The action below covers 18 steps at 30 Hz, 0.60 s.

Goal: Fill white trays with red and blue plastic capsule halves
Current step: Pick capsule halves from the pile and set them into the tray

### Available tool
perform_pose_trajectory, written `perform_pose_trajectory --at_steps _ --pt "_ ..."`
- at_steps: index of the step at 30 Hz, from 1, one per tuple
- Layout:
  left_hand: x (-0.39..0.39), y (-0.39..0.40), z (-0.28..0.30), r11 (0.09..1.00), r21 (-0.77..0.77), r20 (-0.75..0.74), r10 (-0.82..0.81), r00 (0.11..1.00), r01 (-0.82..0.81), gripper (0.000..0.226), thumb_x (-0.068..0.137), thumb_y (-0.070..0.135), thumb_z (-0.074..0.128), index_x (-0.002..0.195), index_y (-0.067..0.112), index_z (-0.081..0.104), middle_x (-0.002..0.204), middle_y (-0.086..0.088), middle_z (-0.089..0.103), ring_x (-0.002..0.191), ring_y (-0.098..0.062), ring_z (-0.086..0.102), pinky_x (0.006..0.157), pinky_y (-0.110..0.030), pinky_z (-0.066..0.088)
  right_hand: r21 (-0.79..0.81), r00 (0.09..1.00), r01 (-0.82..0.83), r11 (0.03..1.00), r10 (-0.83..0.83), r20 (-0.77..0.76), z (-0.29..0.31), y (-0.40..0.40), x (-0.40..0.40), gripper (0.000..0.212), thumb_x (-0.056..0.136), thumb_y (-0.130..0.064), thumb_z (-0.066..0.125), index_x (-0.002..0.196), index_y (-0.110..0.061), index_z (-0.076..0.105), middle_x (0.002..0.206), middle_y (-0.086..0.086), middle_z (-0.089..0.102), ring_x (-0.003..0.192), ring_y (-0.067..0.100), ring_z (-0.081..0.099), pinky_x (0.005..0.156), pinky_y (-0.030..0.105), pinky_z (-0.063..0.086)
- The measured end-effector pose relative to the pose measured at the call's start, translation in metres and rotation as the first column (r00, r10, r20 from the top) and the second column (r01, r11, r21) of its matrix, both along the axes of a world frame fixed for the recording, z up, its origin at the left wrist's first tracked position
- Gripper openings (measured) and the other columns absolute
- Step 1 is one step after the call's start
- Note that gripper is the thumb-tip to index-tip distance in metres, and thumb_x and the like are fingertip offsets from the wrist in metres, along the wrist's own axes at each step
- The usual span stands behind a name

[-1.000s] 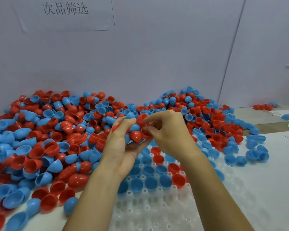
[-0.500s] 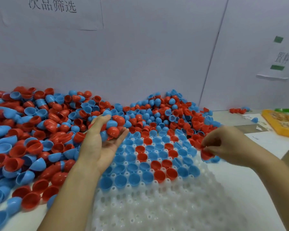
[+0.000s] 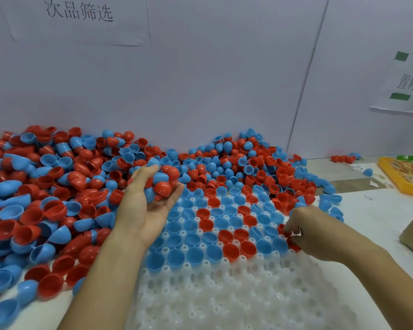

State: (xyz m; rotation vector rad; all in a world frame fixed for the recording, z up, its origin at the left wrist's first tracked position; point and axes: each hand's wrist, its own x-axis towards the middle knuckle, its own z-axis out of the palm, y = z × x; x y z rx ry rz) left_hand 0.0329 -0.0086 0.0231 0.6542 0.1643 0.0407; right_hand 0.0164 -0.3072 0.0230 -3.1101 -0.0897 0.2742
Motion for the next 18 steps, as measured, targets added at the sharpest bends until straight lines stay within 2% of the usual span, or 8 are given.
perform_pose_trajectory --at_steps 4,8,11,15,18 --pt "0.0 0.0 0.0 1.0 -0.015 -0.003 0.004 1.0 -0.004 0.034 0.087 0.018 0.073 0.119 0.014 0.064 0.127 -0.017 0.066 0.111 -0.028 0.068 0.071 -0.037 0.062 -0.037 0.998 0.02 0.999 -0.018 0.062 -0.006 0.001 0.002 0.036 0.089 -0.02 0.073 0.124 -0.026 0.07 0.106 -0.007 0.065 0.085 0.01 0.065 0.079 0.014 0.055" --pt "0.0 0.0 -0.001 1.0 -0.023 0.0 0.009 1.0 -0.009 0.038 0.087 0.018 0.073 0.123 0.014 0.063 0.12 -0.015 0.068 0.106 -0.026 0.07 0.07 -0.037 0.062 -0.028 0.993 0.021 0.999 -0.017 0.115 -0.009 -0.001 0.004 0.037 0.089 -0.022 0.074 0.125 -0.027 0.069 0.105 -0.009 0.058 0.086 0.009 0.061 0.072 0.008 0.049" --pt "0.0 0.001 -0.001 1.0 -0.026 0.006 0.003 1.0 -0.003 0.04 0.087 0.018 0.074 0.126 0.013 0.063 0.119 -0.015 0.069 0.102 -0.025 0.072 0.072 -0.037 0.062 -0.013 0.994 0.011 1.0 -0.009 0.11 -0.009 -0.001 0.006 0.035 0.089 -0.023 0.073 0.124 -0.026 0.07 0.102 -0.01 0.057 0.08 0.007 0.057 0.063 0.006 0.045" --pt "0.0 0.003 0.0 1.0 -0.019 0.018 0.006 1.0 -0.006 0.04 0.088 0.018 0.073 0.126 0.012 0.063 0.121 -0.015 0.069 0.107 -0.025 0.07 0.071 -0.037 0.062 0.02 0.997 0.006 1.0 -0.008 0.074 0.002 -0.004 0.005 0.042 0.09 -0.009 0.07 0.129 -0.025 0.067 0.117 -0.007 0.066 0.085 0.004 0.059 0.068 0.007 0.049" --pt "0.0 0.002 0.0 1.0 -0.017 0.013 0.002 1.0 -0.001 0.041 0.088 0.018 0.073 0.127 0.011 0.063 0.124 -0.016 0.068 0.105 -0.025 0.07 0.071 -0.037 0.062 0.034 0.988 0.011 0.999 -0.016 0.151 0.018 0.003 0.003 0.042 0.091 -0.007 0.068 0.128 -0.025 0.066 0.12 -0.007 0.067 0.086 0.003 0.059 0.066 0.009 0.049"
